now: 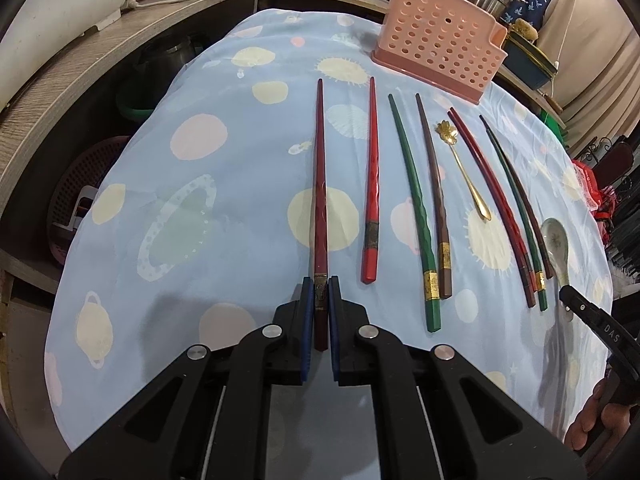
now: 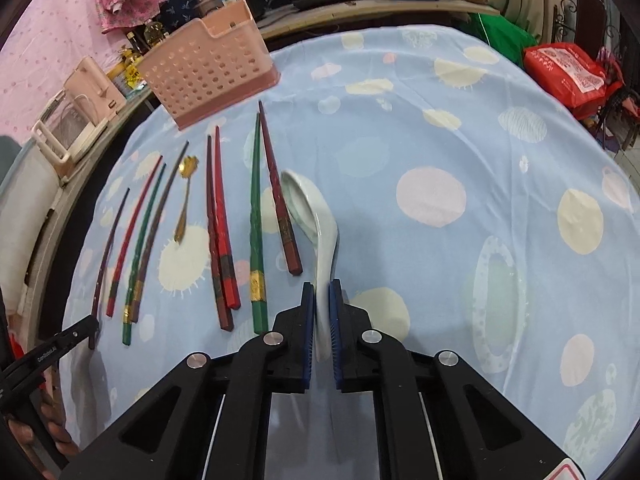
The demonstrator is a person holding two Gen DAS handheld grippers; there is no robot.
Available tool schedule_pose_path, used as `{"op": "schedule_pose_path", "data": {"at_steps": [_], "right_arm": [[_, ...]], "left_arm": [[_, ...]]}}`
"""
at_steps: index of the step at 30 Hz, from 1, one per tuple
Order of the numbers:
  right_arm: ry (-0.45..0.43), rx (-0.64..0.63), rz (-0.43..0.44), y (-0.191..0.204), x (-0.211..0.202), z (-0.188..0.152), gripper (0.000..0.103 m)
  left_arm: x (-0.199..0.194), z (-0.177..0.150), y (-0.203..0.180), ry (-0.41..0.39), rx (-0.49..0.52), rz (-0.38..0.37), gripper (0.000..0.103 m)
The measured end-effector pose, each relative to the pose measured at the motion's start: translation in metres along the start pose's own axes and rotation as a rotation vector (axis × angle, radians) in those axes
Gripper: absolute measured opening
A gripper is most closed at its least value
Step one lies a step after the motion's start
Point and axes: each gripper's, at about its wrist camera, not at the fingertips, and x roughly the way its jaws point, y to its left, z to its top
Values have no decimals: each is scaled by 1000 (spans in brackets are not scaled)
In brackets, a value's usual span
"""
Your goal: Organize utensils
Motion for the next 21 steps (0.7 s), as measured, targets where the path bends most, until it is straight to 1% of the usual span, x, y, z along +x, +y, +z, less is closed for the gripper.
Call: {"op": "schedule_pose_path", "data": {"at_steps": [4, 6, 12, 16, 21], "right_arm": [[-66, -25, -13, 5, -23, 15, 7], [-92, -23, -6, 6, -33, 25, 7], [-157, -24, 27, 12, -57, 53, 6], [-194, -40, 47, 21, -66, 72, 6], [-240, -58, 77, 33, -70, 108, 6]], "left_arm": [[-16, 6, 1, -35, -1, -8, 7], [-26, 11, 1, -54, -2, -19, 7], [-61, 36, -4, -147, 12, -42, 7], [-82, 60, -12, -212, 31, -52, 7], [-106, 105, -21, -304, 52, -62, 7]]}}
